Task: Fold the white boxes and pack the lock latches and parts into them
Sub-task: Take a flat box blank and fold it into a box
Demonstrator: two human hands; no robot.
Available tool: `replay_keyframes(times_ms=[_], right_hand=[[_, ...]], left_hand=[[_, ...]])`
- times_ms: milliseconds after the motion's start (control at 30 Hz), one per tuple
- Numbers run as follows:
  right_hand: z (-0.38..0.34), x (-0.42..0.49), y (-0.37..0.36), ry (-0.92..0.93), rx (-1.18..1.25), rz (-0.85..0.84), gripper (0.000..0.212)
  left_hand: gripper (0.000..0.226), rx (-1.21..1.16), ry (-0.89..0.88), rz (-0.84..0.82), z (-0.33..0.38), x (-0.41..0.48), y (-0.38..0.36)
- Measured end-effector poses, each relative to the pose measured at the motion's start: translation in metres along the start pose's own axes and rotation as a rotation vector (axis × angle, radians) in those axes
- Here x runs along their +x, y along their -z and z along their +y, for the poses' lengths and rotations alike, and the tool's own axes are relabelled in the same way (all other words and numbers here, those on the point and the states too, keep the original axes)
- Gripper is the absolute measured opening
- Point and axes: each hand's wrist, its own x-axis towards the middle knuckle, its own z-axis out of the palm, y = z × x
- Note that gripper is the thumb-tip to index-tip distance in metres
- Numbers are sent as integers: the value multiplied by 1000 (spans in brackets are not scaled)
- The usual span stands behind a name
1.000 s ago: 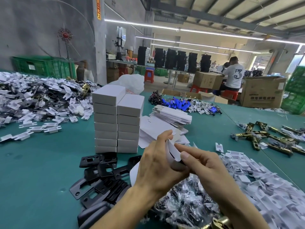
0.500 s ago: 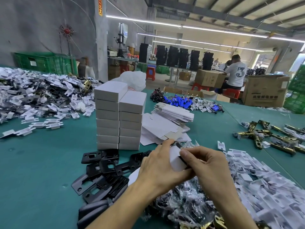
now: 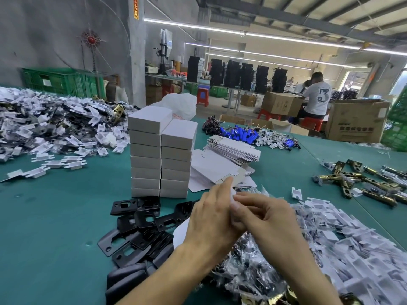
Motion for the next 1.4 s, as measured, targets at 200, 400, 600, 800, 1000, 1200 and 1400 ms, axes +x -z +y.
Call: replay_keyframes(times_ms=[200, 400, 600, 800, 1000, 1200, 1400], right_hand=[[3, 0, 3, -24, -15, 57, 9], [9, 4, 17, -5, -37, 166, 16], [6, 6, 36, 189, -94, 533, 12], [4, 4, 19, 404, -322, 469, 35], [10, 0, 4, 460, -428, 270, 36], [12, -2, -1, 373, -584, -32, 28], [5, 0, 12, 278, -301, 75, 24]], left_hand=[[84, 47, -183, 212, 4, 2, 5], [78, -16, -338, 284, 1, 4, 2], [31, -137, -447, 313, 3, 4, 3], [94, -1010, 642, -360, 9, 18, 17], [80, -1714, 886, -615, 4, 16, 22], [59, -1855, 896, -386, 5, 24, 25], [58, -1670, 687, -401, -1, 21, 23]])
